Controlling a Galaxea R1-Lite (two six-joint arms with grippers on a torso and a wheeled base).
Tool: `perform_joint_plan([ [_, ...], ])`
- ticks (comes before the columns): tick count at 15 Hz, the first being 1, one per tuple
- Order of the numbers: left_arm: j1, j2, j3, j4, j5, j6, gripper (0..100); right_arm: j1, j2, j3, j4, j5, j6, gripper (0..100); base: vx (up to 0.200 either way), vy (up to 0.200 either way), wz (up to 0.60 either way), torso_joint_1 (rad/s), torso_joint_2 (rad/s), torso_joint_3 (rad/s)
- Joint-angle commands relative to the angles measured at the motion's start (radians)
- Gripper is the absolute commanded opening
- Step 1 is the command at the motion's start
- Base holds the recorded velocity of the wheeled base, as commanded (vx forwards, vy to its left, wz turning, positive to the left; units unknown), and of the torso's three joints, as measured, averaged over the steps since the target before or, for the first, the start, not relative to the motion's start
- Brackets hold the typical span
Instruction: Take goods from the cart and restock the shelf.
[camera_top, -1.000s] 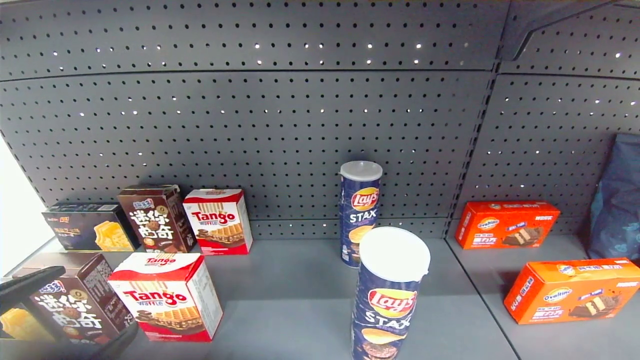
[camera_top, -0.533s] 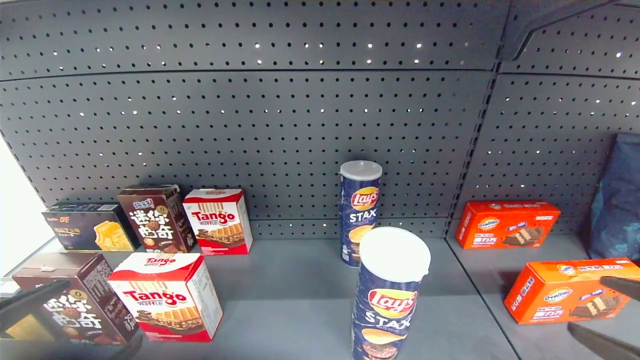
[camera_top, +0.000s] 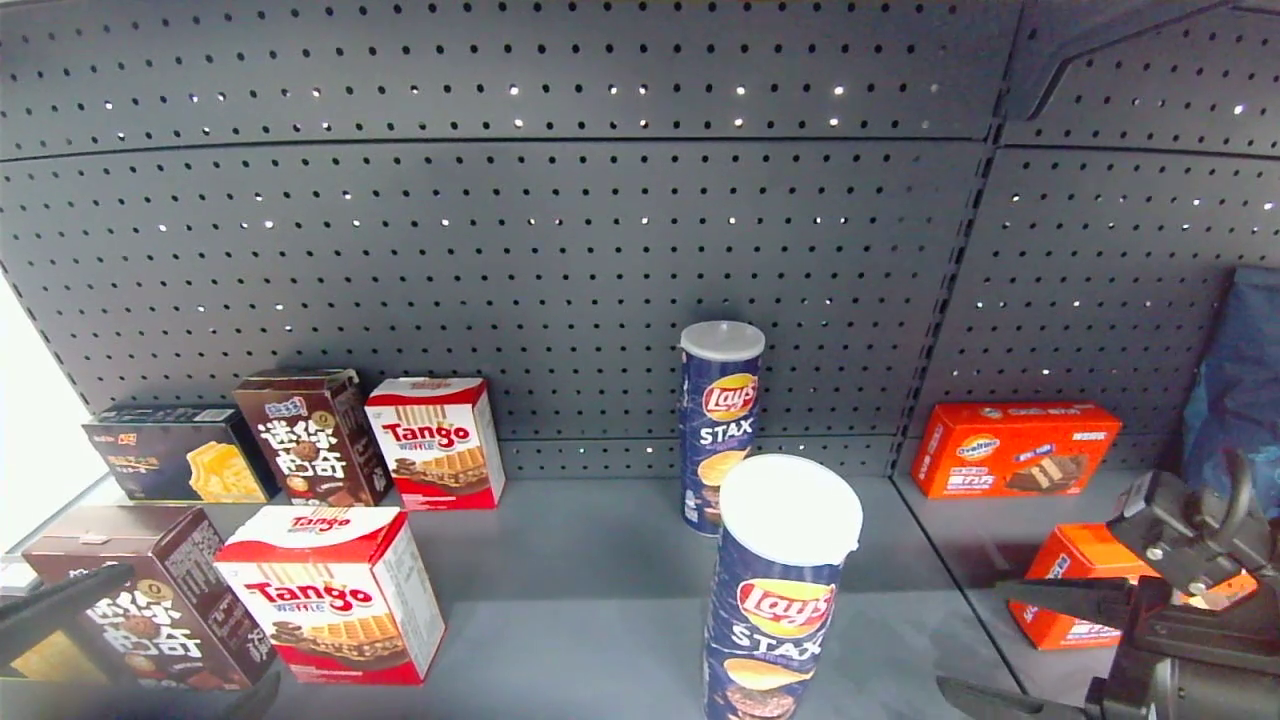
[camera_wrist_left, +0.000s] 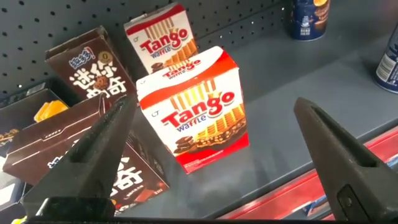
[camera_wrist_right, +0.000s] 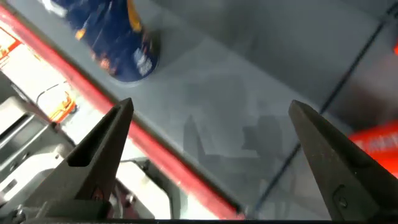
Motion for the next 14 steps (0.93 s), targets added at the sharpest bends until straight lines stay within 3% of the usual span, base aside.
perform_joint_plan([
  [1,0.0,0.006,0.008,-0.001,0.0,-0.001,100,0.023,0.074,0.0,-0.019,0.0,-0.001,100,0.0,0.0,0.0,0.0,0.0,0.0],
  [5,0.0,0.006,0.012,-0.001,0.0,-0.004,100,0.09,0.126,-0.021,-0.023,0.003,0.002,100,0.0,0.0,0.0,0.0,0.0,0.0],
  [14,0.0,0.004,0.037,-0.004,0.0,-0.007,100,0.121,0.209,-0.086,-0.054,0.003,0.002,100,0.0,0.0,0.0,0.0,0.0,0.0],
])
